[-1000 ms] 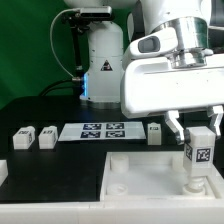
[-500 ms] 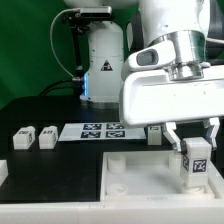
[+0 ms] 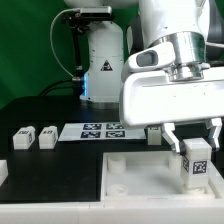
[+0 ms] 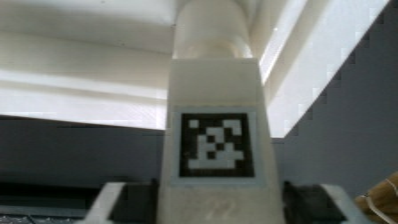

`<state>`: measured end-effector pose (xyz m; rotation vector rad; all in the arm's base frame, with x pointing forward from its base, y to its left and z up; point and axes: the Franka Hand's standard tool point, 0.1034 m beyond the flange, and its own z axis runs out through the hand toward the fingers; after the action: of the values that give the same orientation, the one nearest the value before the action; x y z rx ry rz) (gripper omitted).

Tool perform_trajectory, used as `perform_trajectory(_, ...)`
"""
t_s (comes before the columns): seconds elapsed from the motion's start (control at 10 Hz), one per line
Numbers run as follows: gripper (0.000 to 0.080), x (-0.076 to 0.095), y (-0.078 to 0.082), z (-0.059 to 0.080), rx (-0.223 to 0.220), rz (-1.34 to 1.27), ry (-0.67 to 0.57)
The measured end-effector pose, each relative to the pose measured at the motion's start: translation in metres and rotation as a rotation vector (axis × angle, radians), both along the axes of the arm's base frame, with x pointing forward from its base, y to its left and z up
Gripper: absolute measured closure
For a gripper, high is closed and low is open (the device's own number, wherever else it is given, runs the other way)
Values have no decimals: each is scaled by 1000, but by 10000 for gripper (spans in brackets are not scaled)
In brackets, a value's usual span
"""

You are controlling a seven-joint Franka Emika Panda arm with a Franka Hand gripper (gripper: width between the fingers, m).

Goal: Assemble one leg

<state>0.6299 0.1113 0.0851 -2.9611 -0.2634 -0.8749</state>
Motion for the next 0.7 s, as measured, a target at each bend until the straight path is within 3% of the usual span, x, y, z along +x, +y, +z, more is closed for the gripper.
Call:
perform_trajectory(0.1,278,0,0,0,-1,1,0)
perform_trajectory(0.2,278,0,0,0,-1,2,0)
perform_trajectory(0.3,178,0,0,0,-1,2,0)
perform_trajectory(0.7,150,0,0,0,-2,3,0)
